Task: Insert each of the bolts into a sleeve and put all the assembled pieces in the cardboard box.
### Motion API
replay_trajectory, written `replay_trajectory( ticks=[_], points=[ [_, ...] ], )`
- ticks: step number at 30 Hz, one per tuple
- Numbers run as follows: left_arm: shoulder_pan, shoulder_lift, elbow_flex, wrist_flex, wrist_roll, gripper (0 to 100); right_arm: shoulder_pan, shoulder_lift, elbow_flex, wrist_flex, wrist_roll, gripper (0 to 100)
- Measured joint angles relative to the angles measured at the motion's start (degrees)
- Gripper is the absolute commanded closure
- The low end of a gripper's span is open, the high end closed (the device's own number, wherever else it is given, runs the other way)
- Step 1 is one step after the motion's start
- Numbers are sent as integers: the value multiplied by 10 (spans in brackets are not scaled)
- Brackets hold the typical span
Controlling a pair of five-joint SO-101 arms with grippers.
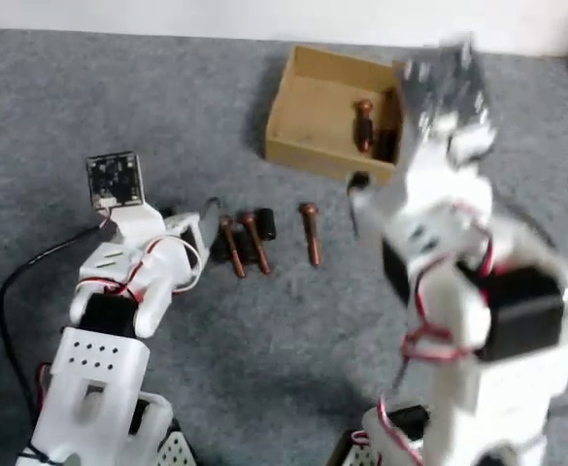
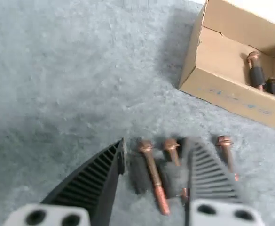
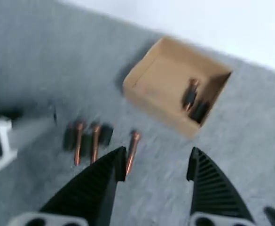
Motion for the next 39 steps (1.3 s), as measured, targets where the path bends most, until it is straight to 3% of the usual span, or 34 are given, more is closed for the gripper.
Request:
replay_trajectory(
  ticks=[5,8,14,23,39],
  points=[
    [-4,0,0,0,-55,825,-8,-203,355,-154,-1,803],
    [-2,0,0,0,-58,825,-8,-295,562,-248,38,803],
    [-2,0,0,0,-58,825,-30,-327,816,-398,65,803],
    [-2,0,0,0,-58,825,-53,-167,839,-553,47,803],
    [-3,0,0,0,-58,825,-69,211,695,-735,27,803]
  ],
)
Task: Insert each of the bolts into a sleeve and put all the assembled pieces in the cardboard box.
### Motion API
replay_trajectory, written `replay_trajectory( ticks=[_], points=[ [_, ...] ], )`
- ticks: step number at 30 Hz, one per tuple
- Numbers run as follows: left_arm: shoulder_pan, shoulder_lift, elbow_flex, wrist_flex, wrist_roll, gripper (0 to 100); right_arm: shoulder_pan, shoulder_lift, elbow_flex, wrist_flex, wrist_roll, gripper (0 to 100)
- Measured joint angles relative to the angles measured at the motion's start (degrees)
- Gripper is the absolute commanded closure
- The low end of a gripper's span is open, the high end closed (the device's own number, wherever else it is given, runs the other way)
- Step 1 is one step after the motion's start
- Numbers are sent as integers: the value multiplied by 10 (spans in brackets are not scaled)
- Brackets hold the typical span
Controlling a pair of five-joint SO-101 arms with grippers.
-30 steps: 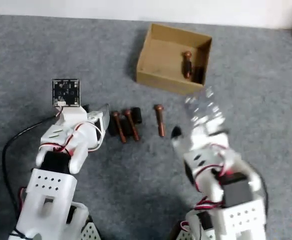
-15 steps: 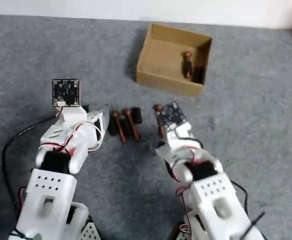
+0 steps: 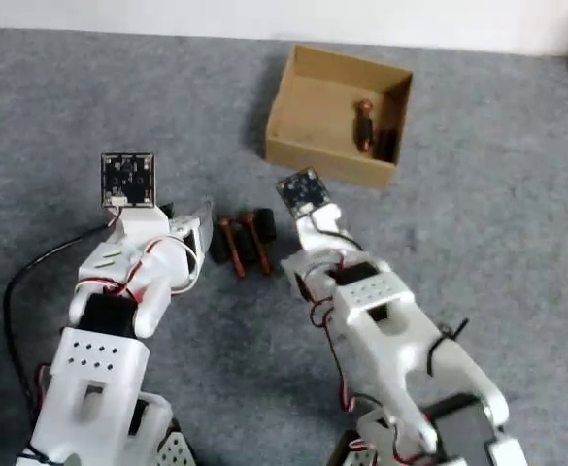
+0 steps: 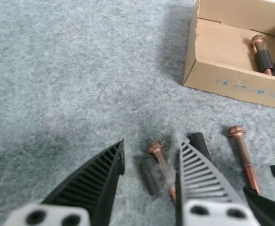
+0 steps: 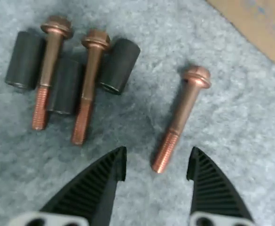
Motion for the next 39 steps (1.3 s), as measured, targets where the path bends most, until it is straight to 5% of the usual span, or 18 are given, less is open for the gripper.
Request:
replay_trajectory(
  ticks=[10,19,29,39],
  points=[
    [8,61,0,-41,-29,825,0,-50,-2,27,0,803],
    [116,429,-197,-4,-31,829,51,-297,108,116,0,803],
    [258,498,-283,74,124,829,234,-567,294,147,19,803],
    [274,527,-283,-69,198,829,256,-811,398,251,38,803]
  ],
)
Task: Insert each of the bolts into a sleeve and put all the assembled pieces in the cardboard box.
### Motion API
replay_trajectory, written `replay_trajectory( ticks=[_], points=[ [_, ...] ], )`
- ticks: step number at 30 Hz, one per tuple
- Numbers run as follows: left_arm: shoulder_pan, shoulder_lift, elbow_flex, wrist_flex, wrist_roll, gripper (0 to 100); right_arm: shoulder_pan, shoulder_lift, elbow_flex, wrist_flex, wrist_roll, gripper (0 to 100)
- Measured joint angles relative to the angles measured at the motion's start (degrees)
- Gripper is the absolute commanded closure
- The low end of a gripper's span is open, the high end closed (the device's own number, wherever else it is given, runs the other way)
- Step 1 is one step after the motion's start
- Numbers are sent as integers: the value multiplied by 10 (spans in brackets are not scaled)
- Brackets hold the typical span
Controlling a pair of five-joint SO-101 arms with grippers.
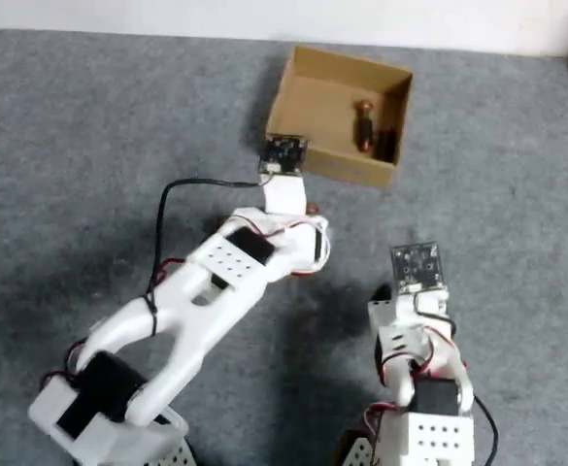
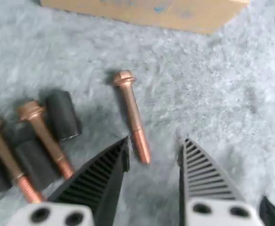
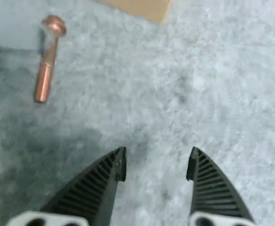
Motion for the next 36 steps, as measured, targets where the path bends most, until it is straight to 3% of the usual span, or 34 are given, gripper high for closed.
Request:
replay_trajectory(
  ticks=[6,10,16,21,36],
  points=[
    [5,131,-28,-113,2,829,-1,-76,4,50,2,803],
    [7,207,-101,-105,9,829,-2,-78,4,52,2,803],
    [-15,263,-222,37,98,829,-5,-80,4,52,2,803],
    [-18,295,-295,150,113,829,-5,-80,4,52,2,803],
    [-12,214,-301,255,96,829,-6,-80,4,52,26,803]
  ],
)
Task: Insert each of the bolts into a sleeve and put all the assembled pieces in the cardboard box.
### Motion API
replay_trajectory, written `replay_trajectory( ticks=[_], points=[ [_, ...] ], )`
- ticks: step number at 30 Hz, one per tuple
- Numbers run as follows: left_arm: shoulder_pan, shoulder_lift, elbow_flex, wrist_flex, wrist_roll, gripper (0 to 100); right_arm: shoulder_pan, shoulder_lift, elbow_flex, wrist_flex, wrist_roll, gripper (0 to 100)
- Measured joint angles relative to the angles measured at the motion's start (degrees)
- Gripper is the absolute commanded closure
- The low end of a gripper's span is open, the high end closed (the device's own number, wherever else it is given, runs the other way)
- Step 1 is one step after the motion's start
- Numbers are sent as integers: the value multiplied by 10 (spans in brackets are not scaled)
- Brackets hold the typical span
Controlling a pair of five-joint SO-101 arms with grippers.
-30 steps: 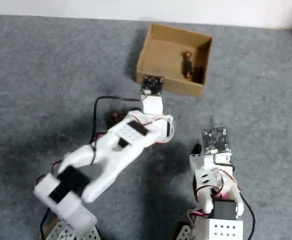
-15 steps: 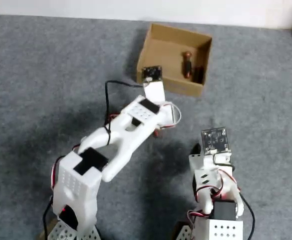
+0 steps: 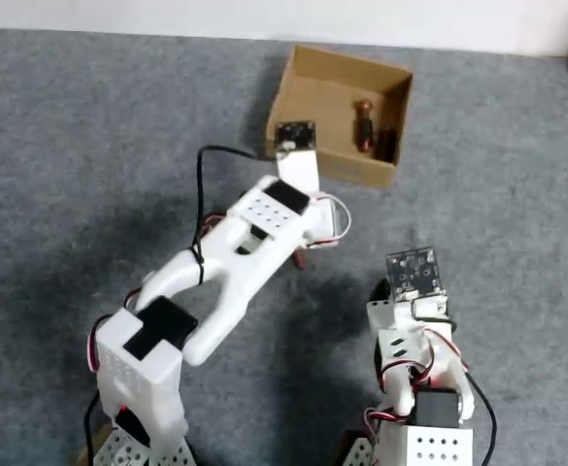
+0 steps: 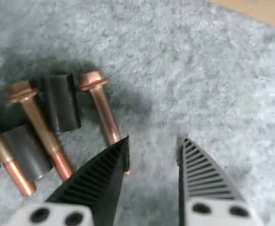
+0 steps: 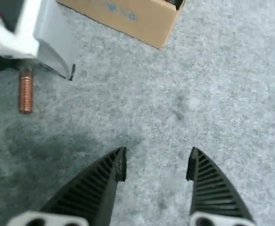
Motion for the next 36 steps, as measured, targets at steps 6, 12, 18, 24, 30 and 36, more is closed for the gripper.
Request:
replay_trajectory(
  ticks=[6,12,18,24,30,36],
  points=[
    [-25,14,0,4,34,829,-1,0,0,0,0,803],
    [-53,79,-30,5,45,829,-1,0,0,0,1,803],
    [-53,132,-72,8,64,829,-1,0,0,0,1,803],
    [-53,161,-121,50,68,975,-1,0,0,0,1,803],
    [-52,181,-149,59,67,995,-1,0,0,0,1,803],
    [-18,179,-159,106,32,996,-1,0,0,0,1,803]
  ],
)
